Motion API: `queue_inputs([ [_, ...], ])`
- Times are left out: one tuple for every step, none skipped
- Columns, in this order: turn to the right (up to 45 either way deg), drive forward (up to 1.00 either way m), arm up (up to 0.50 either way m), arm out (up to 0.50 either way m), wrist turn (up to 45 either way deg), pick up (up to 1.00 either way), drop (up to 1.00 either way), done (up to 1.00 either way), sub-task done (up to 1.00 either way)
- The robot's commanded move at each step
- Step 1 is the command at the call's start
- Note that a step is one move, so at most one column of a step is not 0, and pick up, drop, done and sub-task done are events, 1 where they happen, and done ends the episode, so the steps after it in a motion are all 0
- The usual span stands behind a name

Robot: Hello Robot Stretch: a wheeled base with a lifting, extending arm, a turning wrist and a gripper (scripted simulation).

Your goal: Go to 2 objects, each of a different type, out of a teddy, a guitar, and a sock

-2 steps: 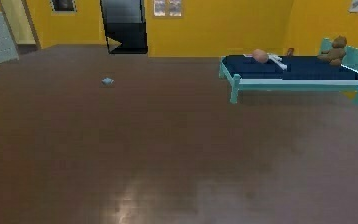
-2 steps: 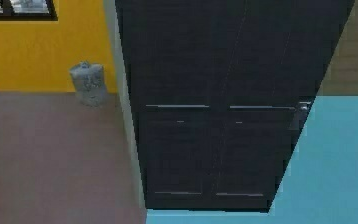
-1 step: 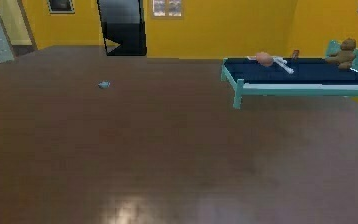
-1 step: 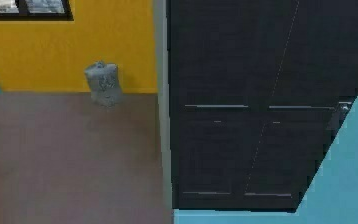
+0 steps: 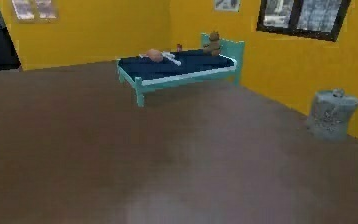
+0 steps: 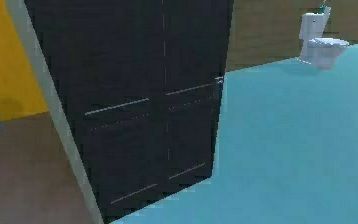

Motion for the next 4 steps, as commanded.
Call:
queue_inputs([
  [0.0,1.0,0.0,0.0,0.0,0.0,0.0,0.0,0.0],
  [0.0,1.0,0.0,0.0,0.0,0.0,0.0,0.0,0.0],
  [3.0,0.0,0.0,0.0,0.0,0.0,0.0,0.0,0.0],
  [0.0,0.45,0.0,0.0,0.0,0.0,0.0,0.0,0.0],
])
